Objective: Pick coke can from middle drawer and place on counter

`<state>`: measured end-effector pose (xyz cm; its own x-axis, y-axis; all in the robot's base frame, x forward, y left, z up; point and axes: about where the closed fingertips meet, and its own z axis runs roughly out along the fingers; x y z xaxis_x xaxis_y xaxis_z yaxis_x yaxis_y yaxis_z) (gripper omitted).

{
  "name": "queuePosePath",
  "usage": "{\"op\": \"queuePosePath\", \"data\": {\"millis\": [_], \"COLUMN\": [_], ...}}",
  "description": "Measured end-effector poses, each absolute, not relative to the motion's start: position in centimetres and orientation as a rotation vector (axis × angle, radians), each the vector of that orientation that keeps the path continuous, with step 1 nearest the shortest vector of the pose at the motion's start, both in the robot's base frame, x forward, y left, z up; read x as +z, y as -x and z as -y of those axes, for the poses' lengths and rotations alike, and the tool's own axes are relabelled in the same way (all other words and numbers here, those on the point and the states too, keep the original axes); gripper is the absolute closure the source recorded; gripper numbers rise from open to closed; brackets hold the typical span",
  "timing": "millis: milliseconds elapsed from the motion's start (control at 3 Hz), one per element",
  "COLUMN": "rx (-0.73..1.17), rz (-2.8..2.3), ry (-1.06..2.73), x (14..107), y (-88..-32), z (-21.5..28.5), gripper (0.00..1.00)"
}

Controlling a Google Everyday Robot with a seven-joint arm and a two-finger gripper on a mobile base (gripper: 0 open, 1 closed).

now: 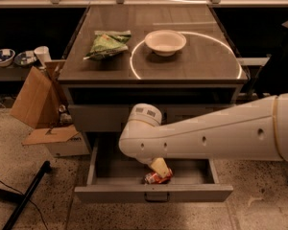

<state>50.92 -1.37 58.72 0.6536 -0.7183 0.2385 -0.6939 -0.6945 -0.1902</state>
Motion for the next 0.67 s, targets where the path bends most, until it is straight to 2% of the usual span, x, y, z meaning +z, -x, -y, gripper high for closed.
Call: {"op": "queuePosePath", "data": {"millis": [667], "rx": [-0.350], "rz": [-1.078], "ry": [2.847], "x": [53.6], "y": [-53.4], "z": [3.0], "gripper": [0.00]}}
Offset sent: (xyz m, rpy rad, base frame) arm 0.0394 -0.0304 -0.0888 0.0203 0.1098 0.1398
